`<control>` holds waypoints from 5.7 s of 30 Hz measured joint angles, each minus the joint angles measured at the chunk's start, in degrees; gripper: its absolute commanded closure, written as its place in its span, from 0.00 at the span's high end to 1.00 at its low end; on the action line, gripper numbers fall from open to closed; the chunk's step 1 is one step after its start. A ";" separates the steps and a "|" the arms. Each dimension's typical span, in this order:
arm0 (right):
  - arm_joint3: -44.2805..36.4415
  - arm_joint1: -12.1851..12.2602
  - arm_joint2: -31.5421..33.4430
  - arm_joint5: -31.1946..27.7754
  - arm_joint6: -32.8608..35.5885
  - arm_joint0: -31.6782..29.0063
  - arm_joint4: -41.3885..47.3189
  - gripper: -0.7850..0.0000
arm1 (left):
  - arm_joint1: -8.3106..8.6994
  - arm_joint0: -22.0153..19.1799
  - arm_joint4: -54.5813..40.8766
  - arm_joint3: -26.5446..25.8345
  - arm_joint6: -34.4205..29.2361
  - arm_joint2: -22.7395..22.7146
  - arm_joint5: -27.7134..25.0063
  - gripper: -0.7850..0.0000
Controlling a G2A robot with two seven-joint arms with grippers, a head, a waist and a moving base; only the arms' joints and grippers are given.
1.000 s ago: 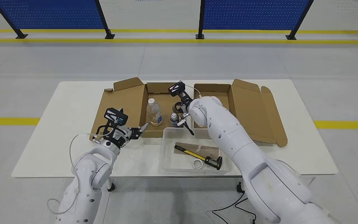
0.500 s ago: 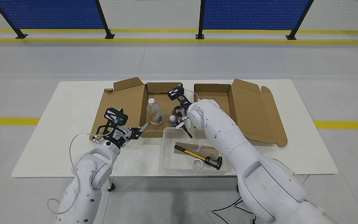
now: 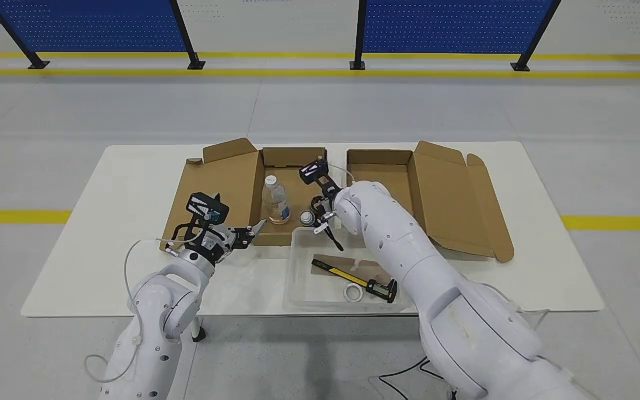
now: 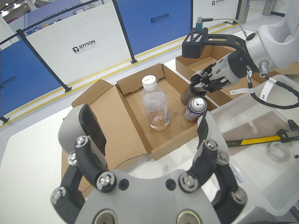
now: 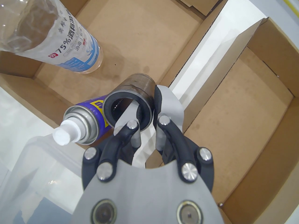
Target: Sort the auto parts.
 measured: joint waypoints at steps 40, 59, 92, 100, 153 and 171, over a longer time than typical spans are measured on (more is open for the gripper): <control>-22.44 6.52 10.54 1.55 -17.95 -8.44 -0.71 1.00 | 0.00 0.00 0.00 0.00 0.00 0.00 0.00 1.00; -66.52 14.26 20.46 5.69 22.84 -28.69 -19.95 1.00 | 0.00 0.00 0.00 0.00 0.00 0.00 0.00 1.00; -74.78 16.04 19.07 3.33 58.16 -38.90 -21.62 0.85 | 0.00 0.00 0.00 0.00 0.00 0.00 0.00 1.00; -73.59 16.29 19.15 2.40 58.26 -39.46 -20.77 0.50 | 0.00 0.00 0.00 0.00 0.00 0.00 0.00 1.00; -62.42 16.06 13.93 1.75 51.40 -37.01 -16.46 0.26 | 0.00 0.00 0.00 0.00 0.00 0.00 0.00 1.00; -60.74 15.55 11.56 0.22 48.68 -35.02 -13.48 0.27 | 0.00 0.00 0.00 0.00 0.00 0.00 0.00 1.00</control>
